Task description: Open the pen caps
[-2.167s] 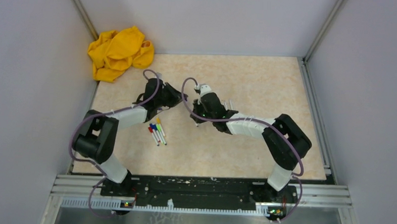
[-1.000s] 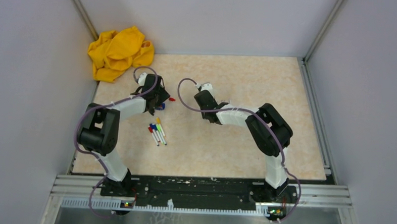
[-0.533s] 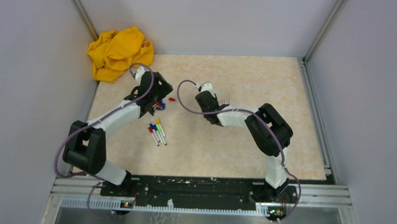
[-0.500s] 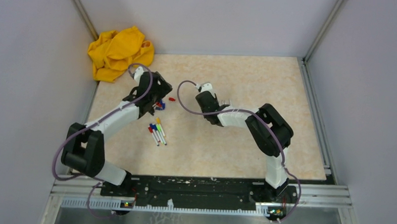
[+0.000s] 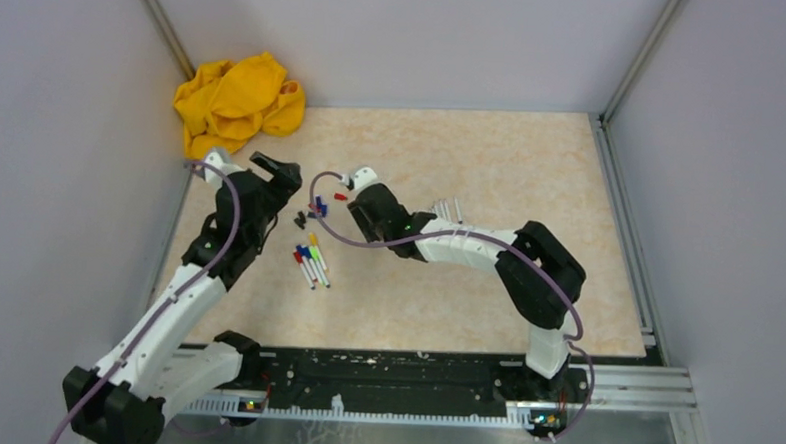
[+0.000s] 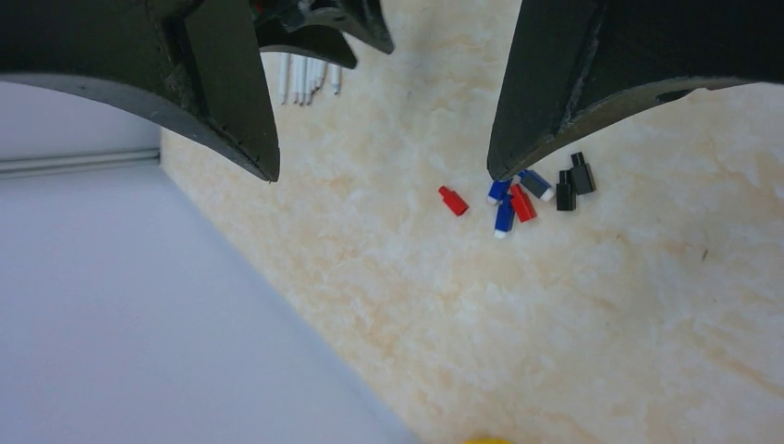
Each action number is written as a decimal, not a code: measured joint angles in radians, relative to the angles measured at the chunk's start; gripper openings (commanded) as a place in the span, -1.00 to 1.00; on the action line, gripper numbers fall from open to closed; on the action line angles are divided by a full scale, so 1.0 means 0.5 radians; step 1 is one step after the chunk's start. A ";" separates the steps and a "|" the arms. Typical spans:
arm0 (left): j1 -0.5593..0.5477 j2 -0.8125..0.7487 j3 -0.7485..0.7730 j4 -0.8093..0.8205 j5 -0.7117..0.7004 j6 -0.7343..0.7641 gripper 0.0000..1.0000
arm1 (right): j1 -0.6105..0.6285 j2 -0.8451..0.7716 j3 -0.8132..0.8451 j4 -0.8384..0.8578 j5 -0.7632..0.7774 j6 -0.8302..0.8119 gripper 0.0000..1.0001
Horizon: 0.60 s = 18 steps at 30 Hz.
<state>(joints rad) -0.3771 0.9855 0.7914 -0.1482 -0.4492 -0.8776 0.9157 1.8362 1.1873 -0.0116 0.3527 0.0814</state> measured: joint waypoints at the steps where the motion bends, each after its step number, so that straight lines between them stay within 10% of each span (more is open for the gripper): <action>1: 0.000 -0.085 -0.003 -0.018 -0.023 -0.002 0.78 | 0.031 0.011 0.053 -0.030 -0.038 0.002 -0.16; 18: 0.000 -0.749 -0.047 -0.258 -0.180 -0.049 0.79 | 0.381 0.690 0.865 -0.432 -0.301 0.159 -0.16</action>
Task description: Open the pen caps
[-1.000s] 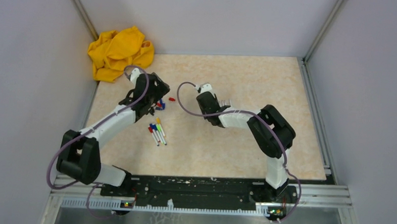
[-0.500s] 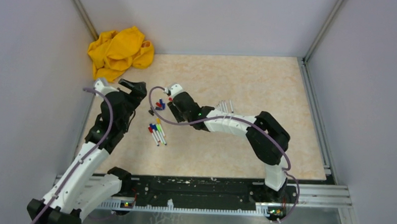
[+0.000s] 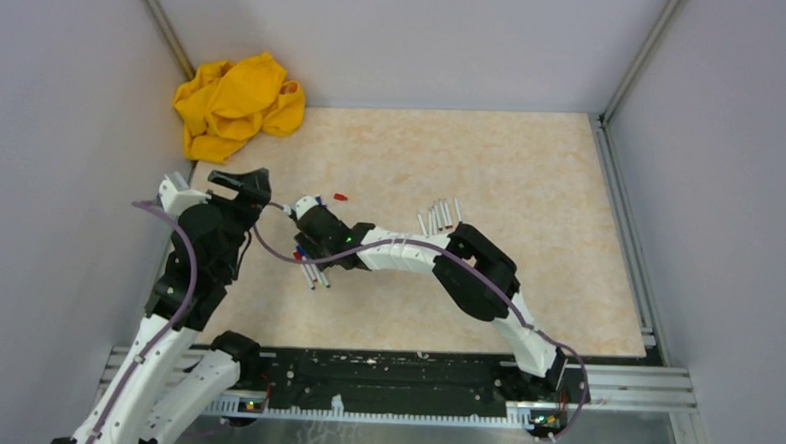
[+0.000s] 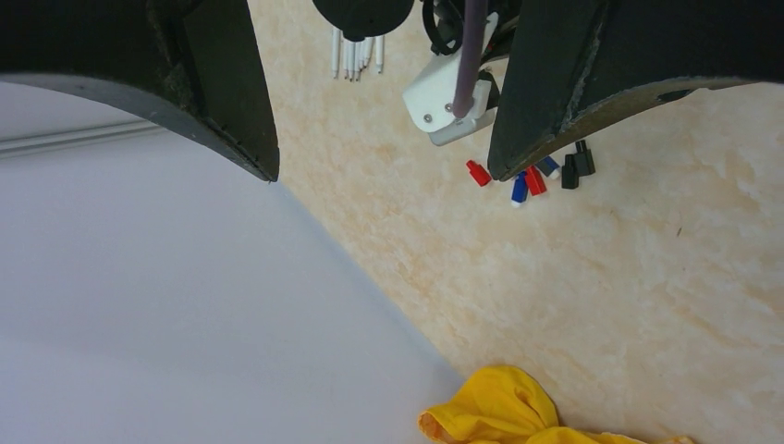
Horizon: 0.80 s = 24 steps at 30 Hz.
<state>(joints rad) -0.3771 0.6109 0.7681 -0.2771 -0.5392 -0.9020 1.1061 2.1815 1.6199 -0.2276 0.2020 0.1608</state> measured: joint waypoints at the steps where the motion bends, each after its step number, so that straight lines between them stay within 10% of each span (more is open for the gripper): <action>1: 0.000 0.000 0.000 -0.004 0.000 -0.001 0.79 | 0.006 0.017 0.015 -0.010 0.000 0.003 -0.16; 24: 0.000 -0.025 0.000 -0.015 0.002 -0.017 0.79 | 0.009 0.105 0.103 -0.160 0.038 0.041 -0.20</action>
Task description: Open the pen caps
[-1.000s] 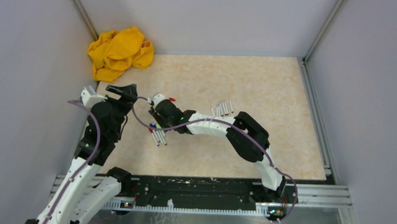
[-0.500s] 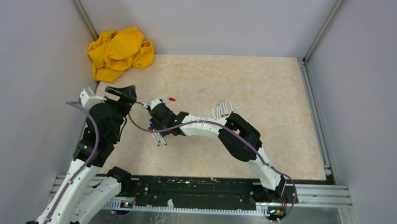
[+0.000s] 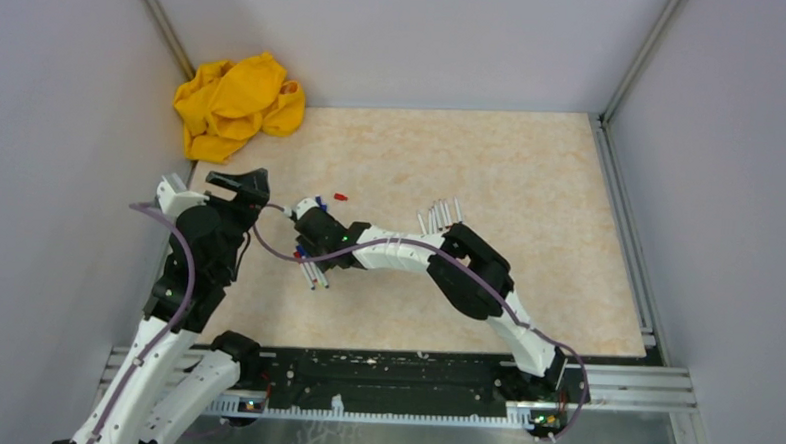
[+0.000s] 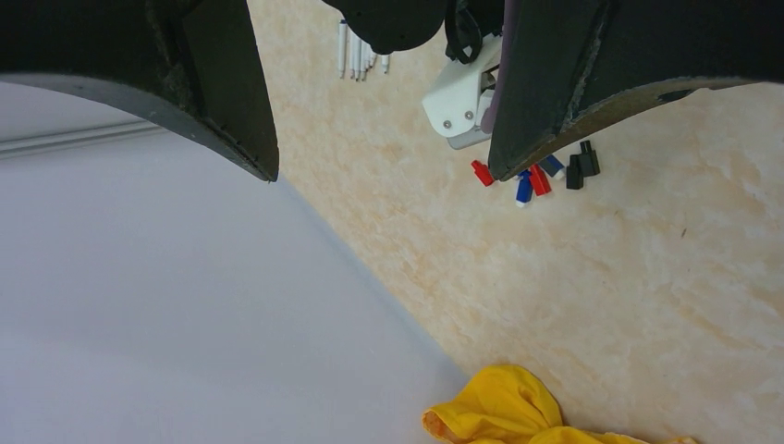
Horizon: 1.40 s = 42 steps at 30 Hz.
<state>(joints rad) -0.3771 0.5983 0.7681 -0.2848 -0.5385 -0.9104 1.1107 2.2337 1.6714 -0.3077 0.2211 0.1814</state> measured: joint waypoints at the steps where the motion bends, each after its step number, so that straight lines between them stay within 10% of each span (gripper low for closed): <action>1: 0.000 0.000 0.000 0.000 0.000 -0.003 0.79 | 0.002 0.007 0.013 0.001 0.010 -0.005 -0.20; 7: 0.000 0.000 -0.001 0.001 -0.001 -0.011 0.81 | 0.017 0.050 0.066 0.007 0.060 -0.005 -1.00; 26: 0.000 0.327 -0.050 0.201 0.037 -0.021 0.92 | -0.309 -0.607 -0.787 0.260 -0.045 0.148 -1.00; 42: 0.000 1.124 -0.103 0.711 0.722 -0.117 0.91 | -0.623 -0.969 -1.027 0.704 -0.639 0.306 -1.00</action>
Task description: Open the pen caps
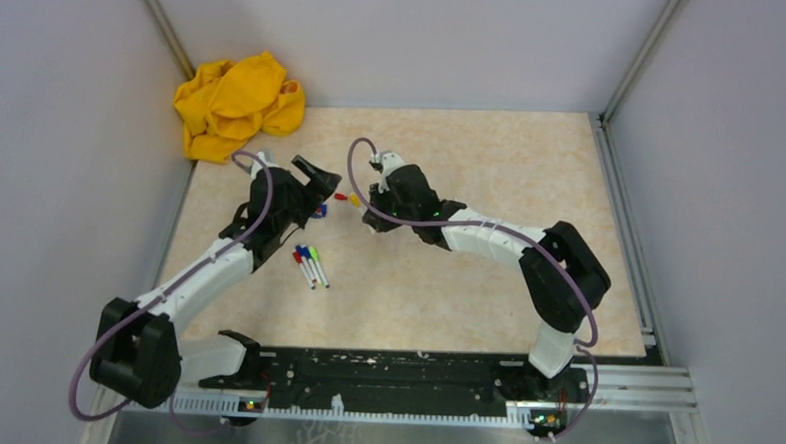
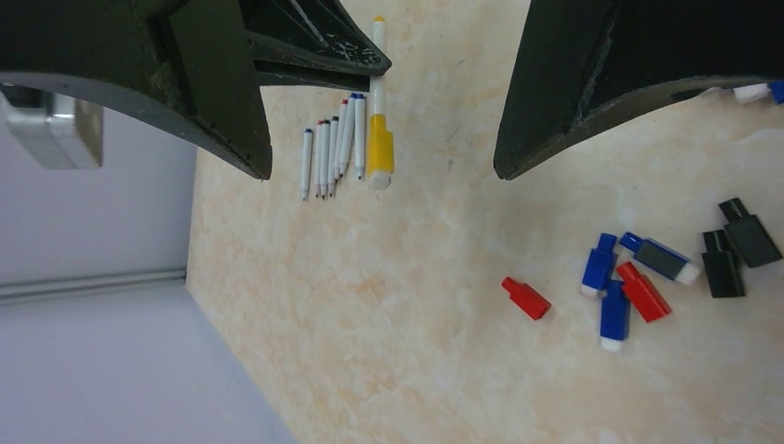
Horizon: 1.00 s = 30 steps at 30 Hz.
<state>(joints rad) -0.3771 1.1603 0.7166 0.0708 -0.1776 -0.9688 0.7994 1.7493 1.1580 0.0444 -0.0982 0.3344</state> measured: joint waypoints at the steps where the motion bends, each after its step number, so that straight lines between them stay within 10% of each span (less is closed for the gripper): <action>1: 0.000 0.041 0.000 0.017 0.037 -0.008 0.90 | -0.011 -0.001 -0.002 0.008 -0.031 0.007 -1.00; 13: 0.000 0.401 0.003 0.301 0.459 -0.144 0.59 | -0.072 -0.004 -0.013 0.109 -0.253 0.068 -1.00; 27: 0.000 0.573 0.004 0.475 0.645 -0.221 -0.99 | -0.114 -0.026 -0.077 0.150 -0.315 0.078 -1.00; 30: 0.000 0.580 0.004 0.504 0.660 -0.229 -1.00 | -0.126 -0.030 -0.077 0.151 -0.325 0.087 -1.00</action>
<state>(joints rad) -0.3771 1.4502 0.7185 0.3225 0.1524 -1.0832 0.7364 1.7344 1.1194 0.1200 -0.2607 0.3779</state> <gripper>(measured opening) 0.066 0.026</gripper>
